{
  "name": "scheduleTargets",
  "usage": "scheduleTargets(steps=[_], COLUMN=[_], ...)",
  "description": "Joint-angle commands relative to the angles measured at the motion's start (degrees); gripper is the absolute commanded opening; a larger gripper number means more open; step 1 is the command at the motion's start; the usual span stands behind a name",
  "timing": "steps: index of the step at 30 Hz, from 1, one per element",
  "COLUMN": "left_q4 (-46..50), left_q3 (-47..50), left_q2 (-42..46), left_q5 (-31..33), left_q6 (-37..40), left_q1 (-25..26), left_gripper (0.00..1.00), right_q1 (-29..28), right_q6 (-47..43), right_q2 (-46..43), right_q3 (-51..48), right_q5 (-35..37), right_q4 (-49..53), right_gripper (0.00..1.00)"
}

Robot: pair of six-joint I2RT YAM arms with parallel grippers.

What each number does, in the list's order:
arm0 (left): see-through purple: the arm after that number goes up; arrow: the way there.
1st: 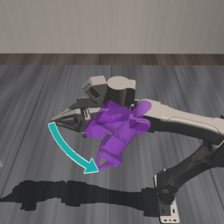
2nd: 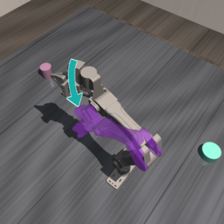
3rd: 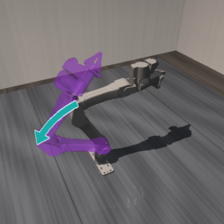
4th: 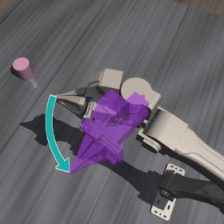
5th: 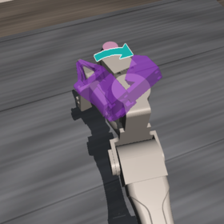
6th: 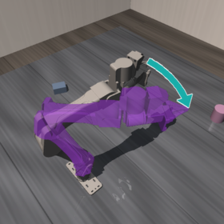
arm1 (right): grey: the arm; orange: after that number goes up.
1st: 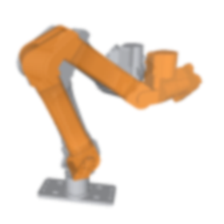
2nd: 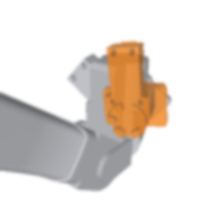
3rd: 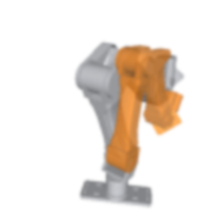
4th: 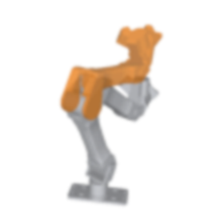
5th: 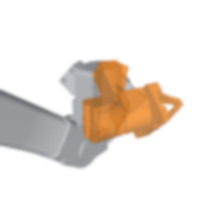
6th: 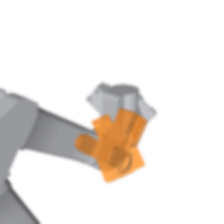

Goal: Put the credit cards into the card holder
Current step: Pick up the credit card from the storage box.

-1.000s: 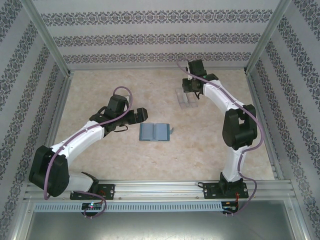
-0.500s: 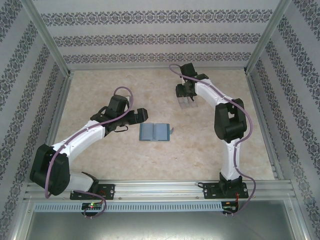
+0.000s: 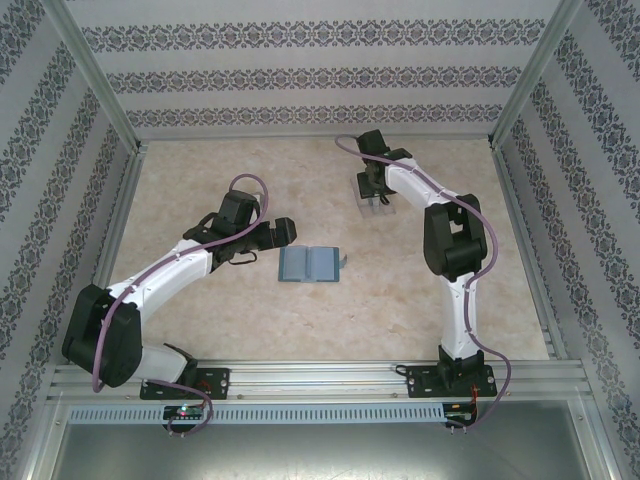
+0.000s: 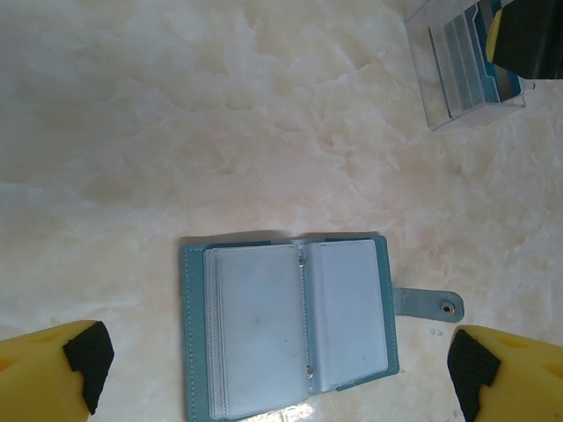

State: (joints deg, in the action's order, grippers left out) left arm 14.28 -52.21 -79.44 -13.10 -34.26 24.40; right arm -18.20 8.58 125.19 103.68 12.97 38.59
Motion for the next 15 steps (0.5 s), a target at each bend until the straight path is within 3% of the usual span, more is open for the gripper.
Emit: scheduleTargets(steps=[1, 12, 15], left_q4=[-0.78, -1.01, -1.27], left_q3=[-0.54, 0.26, 0.85], left_q2=[-0.37, -0.43, -0.04], left_q5=[-0.26, -0.18, -0.22], left_q6=[1.09, 1.04, 0.62], left_q1=[0.74, 0.74, 0.78], left_gripper=[0.99, 0.99, 0.99], right_q1=[-1.02, -2.35, -2.37], right_q6=[-1.17, -2.77, -3.04], right_q2=[0.04, -2.13, -1.93], right_q3=[1.71, 0.85, 1.08], right_q5=[6.37, 11.54, 11.51], right_q4=[1.43, 0.77, 1.02], right_gripper=[0.48, 0.42, 0.35])
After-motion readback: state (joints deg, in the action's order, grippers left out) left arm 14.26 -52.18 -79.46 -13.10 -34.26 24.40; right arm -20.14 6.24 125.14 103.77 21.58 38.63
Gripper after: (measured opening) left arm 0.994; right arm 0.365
